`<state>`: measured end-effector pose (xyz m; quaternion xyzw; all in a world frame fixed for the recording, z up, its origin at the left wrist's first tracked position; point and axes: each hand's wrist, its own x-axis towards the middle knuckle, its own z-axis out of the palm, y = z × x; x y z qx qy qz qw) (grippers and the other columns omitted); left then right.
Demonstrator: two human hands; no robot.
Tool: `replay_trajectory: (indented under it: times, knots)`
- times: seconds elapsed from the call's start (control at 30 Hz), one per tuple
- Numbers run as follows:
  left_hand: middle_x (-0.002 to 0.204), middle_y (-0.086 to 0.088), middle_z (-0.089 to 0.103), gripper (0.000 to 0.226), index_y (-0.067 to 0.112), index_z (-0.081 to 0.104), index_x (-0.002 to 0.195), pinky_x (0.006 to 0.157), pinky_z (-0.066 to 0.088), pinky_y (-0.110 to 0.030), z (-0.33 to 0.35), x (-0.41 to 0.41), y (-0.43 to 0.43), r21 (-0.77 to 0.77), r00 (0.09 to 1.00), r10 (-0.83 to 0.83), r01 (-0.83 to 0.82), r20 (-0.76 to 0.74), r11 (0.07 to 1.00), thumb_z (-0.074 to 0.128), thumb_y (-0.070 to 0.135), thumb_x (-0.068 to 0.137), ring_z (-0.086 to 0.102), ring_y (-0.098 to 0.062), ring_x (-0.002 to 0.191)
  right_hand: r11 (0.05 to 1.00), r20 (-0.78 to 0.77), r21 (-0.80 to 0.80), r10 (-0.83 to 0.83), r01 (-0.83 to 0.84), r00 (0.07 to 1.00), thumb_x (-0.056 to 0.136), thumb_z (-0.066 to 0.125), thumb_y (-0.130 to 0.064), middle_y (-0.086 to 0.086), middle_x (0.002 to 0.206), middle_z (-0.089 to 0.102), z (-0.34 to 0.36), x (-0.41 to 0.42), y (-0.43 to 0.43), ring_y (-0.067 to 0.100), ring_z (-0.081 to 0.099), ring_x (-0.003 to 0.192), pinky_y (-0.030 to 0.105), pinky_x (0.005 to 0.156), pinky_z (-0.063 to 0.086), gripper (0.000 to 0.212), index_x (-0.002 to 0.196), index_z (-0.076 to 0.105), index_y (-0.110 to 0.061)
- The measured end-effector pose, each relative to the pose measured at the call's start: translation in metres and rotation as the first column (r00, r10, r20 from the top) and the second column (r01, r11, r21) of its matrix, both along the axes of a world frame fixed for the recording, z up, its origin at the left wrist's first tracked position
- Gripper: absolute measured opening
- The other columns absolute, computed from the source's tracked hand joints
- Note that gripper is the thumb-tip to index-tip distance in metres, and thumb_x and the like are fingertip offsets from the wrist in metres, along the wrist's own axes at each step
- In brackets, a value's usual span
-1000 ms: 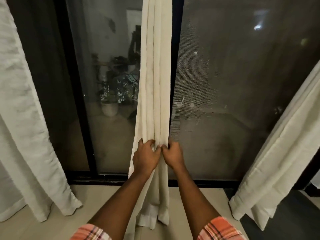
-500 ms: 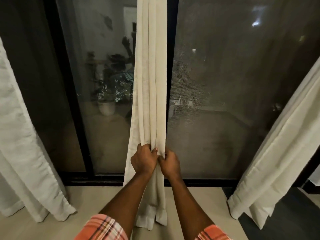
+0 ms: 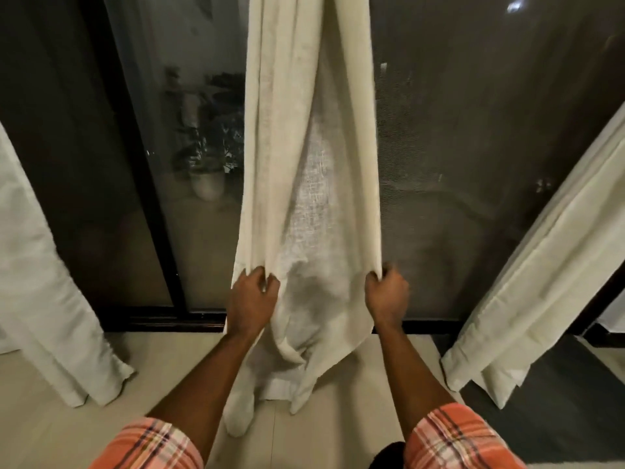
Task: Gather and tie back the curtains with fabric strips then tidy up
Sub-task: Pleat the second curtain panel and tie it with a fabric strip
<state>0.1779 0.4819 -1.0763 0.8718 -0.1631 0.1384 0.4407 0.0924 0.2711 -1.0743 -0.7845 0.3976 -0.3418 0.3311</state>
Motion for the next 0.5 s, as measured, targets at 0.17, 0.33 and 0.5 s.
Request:
replay_trajectory:
  times: [0.17, 0.33, 0.5]
  knots:
    - [0.086, -0.011, 0.064, 0.021, 0.016, 0.063, 0.087, 0.068, 0.05, -0.037, -0.02, -0.028, -0.023, 0.07, 0.986, -0.166, 0.164, 0.023, 0.984, 0.052, 0.032, 0.094, 0.061, -0.029, 0.08, 0.925, -0.071, 0.05, 0.379, -0.376, 0.923, 0.094, 0.052, -0.018, 0.015, 0.117, 0.063, -0.042, 0.009, 0.05, 0.033, 0.059, 0.108, 0.037, 0.089, 0.048, 0.036, 0.129, 0.051, -0.012]
    - [0.094, -0.007, 0.064, 0.025, 0.018, 0.064, 0.093, 0.069, 0.052, -0.04, -0.021, -0.039, -0.025, 0.067, 0.974, -0.223, 0.221, 0.024, 0.973, 0.046, 0.036, 0.093, 0.062, -0.027, 0.082, 0.842, 0.002, 0.016, 0.539, -0.539, 0.842, 0.095, 0.054, -0.029, 0.006, 0.113, 0.069, -0.038, 0.01, 0.079, 0.024, 0.065, 0.102, 0.03, 0.083, 0.051, 0.037, 0.13, 0.055, -0.017]
    - [0.112, -0.005, 0.062, 0.031, 0.022, 0.065, 0.105, 0.079, 0.054, -0.042, -0.017, -0.04, -0.015, 0.048, 0.962, -0.273, 0.272, 0.002, 0.961, 0.043, 0.032, 0.085, 0.063, -0.027, 0.095, 0.808, 0.172, 0.033, 0.575, -0.588, 0.8, 0.086, 0.061, -0.015, -0.001, 0.124, 0.062, -0.004, 0.007, 0.087, 0.016, 0.061, 0.111, 0.03, 0.094, 0.05, 0.053, 0.136, 0.045, -0.022]
